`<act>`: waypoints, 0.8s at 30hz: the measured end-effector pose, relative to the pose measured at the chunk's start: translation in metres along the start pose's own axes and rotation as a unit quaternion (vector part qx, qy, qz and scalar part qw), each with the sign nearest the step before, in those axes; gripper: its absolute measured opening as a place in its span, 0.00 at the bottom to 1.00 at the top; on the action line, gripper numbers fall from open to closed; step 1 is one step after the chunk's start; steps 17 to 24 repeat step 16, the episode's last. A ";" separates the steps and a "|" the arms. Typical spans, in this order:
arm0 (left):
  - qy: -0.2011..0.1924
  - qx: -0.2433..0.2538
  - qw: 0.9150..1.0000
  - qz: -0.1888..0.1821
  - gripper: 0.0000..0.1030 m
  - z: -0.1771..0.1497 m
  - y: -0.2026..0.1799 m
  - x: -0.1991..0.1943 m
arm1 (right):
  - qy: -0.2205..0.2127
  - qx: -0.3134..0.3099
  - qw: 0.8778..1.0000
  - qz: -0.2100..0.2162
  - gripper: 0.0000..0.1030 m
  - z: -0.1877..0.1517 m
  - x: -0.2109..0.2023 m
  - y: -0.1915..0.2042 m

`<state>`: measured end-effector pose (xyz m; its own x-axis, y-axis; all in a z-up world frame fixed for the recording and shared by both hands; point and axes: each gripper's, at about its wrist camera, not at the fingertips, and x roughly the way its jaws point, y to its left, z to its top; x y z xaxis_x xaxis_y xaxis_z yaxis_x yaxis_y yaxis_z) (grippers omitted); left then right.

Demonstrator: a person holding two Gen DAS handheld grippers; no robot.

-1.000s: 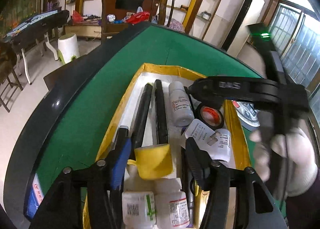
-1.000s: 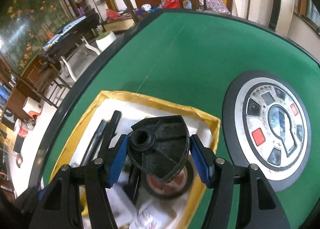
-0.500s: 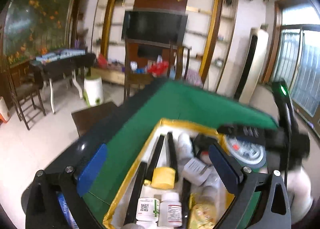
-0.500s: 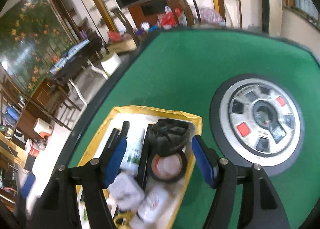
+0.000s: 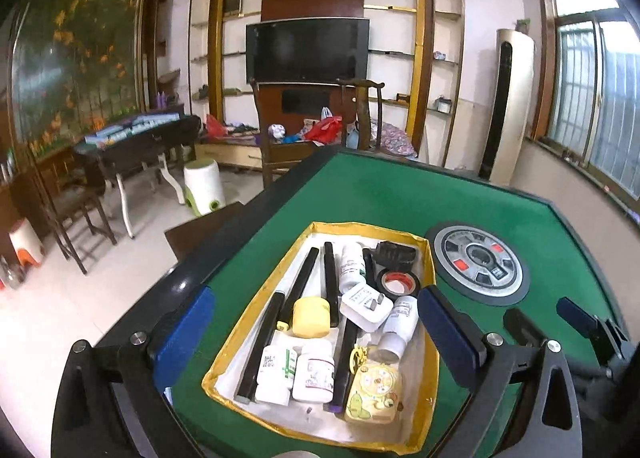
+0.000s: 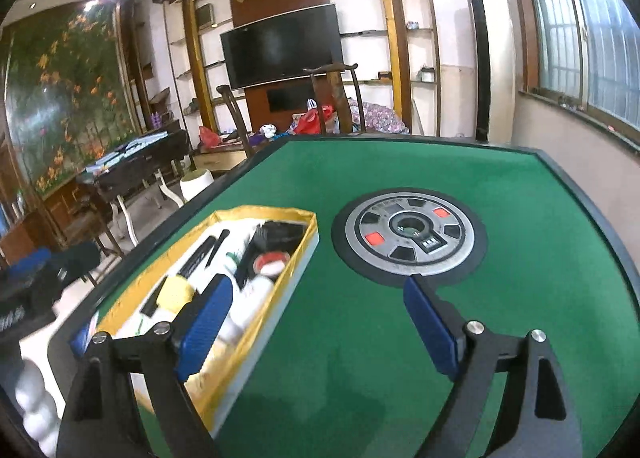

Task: Organize rigid objects
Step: 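Open both tools and pull them back from the tray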

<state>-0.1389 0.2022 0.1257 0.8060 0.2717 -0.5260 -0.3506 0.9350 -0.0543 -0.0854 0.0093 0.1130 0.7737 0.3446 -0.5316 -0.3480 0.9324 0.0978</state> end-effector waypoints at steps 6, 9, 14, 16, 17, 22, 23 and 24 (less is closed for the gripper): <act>0.011 0.006 1.000 0.013 0.99 -0.004 -0.009 -0.010 | -0.009 -0.035 0.999 0.000 0.84 -0.016 -0.016 0.007; 0.015 0.005 1.000 0.019 0.99 -0.007 -0.013 -0.013 | -0.015 -0.033 0.999 0.003 0.84 -0.022 -0.023 0.007; 0.027 0.009 0.999 0.028 0.99 -0.011 -0.018 -0.011 | -0.018 -0.028 0.999 0.002 0.84 -0.024 -0.029 0.004; 0.030 0.011 0.999 0.034 0.99 -0.011 -0.020 -0.010 | -0.019 -0.027 0.999 0.002 0.84 -0.025 -0.032 0.004; 0.030 0.011 0.999 0.034 0.99 -0.011 -0.020 -0.010 | -0.019 -0.027 0.999 0.002 0.84 -0.025 -0.032 0.004; 0.030 0.011 0.999 0.034 0.99 -0.011 -0.020 -0.010 | -0.019 -0.027 0.999 0.002 0.84 -0.025 -0.032 0.004; 0.030 0.011 0.999 0.034 0.99 -0.011 -0.020 -0.010 | -0.019 -0.027 0.999 0.002 0.84 -0.025 -0.032 0.004; 0.030 0.011 0.999 0.034 0.99 -0.011 -0.020 -0.010 | -0.019 -0.027 0.999 0.002 0.84 -0.025 -0.032 0.004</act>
